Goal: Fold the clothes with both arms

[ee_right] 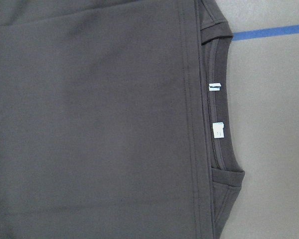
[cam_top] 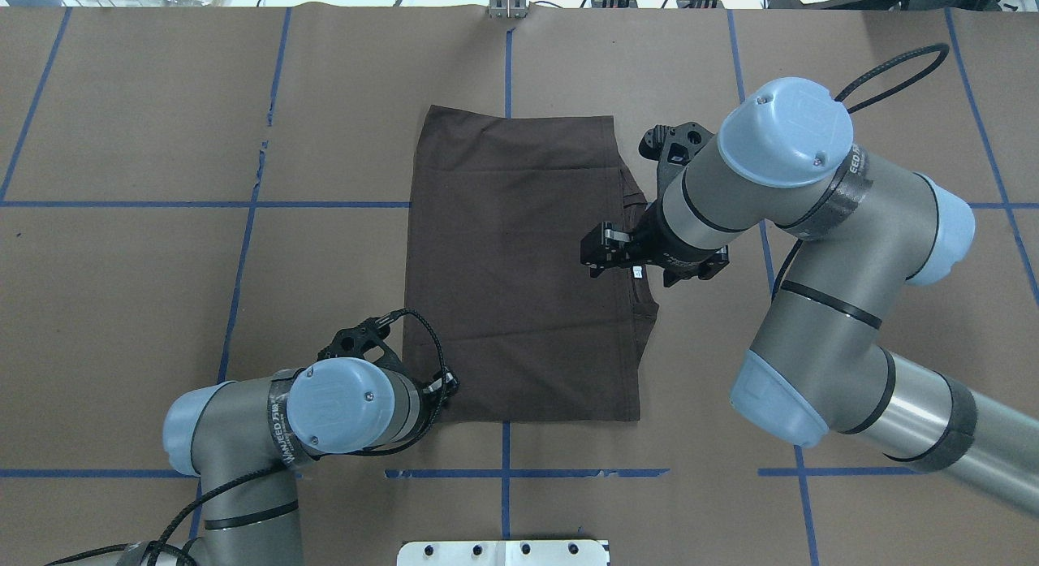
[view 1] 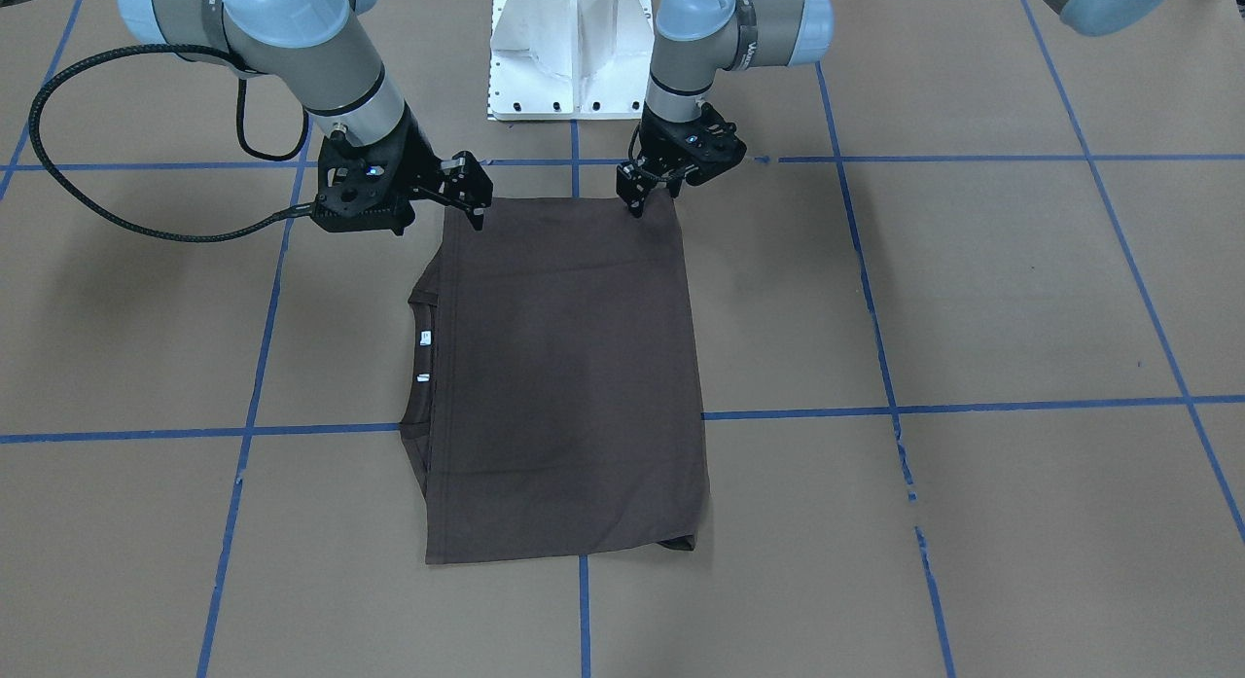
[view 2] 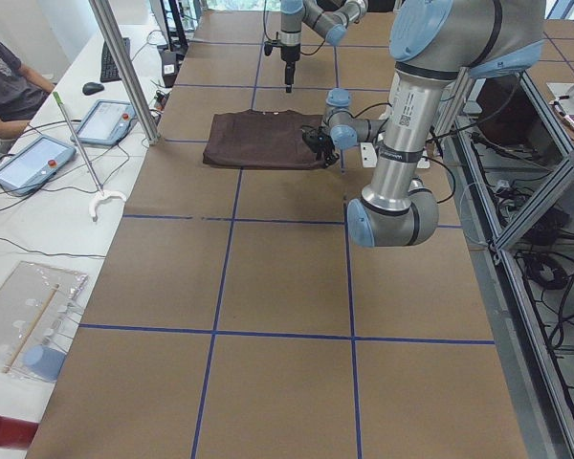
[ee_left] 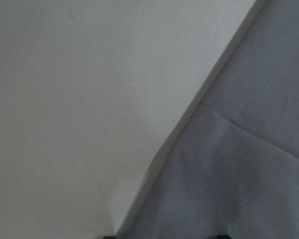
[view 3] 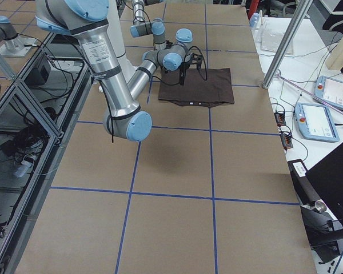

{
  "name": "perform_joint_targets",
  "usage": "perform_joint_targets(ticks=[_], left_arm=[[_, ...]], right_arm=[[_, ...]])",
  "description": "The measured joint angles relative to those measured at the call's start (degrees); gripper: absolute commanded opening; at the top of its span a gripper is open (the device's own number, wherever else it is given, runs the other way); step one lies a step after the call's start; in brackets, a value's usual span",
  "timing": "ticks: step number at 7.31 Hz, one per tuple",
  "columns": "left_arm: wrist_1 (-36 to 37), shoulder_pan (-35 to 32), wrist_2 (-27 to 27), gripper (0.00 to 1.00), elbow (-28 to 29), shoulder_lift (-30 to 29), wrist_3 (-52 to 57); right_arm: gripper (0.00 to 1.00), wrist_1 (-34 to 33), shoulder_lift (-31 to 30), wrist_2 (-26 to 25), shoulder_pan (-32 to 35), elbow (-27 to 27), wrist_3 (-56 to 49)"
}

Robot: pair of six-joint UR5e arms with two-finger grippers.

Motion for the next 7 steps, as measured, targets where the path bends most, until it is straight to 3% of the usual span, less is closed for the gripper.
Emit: perform_joint_targets(ticks=[2, 3, 5, 7], left_arm=[[0.2, -0.2, -0.1, 0.42, -0.6, 0.1, 0.3], [0.3, -0.4, -0.1, 0.36, -0.8, 0.1, 0.4], [0.3, -0.4, -0.2, 0.0, -1.0, 0.3, 0.6], [1.2, -0.1, -0.1, 0.0, -1.1, 0.4, 1.5]], right_arm=[[1.0, 0.1, 0.0, 0.0, 0.0, 0.1, 0.0], [1.0, 0.1, 0.1, 0.0, 0.0, 0.2, 0.0], [1.0, 0.0, 0.1, 0.1, 0.0, 0.3, 0.1], [1.0, 0.0, 0.0, 0.1, 0.0, 0.3, 0.1]])
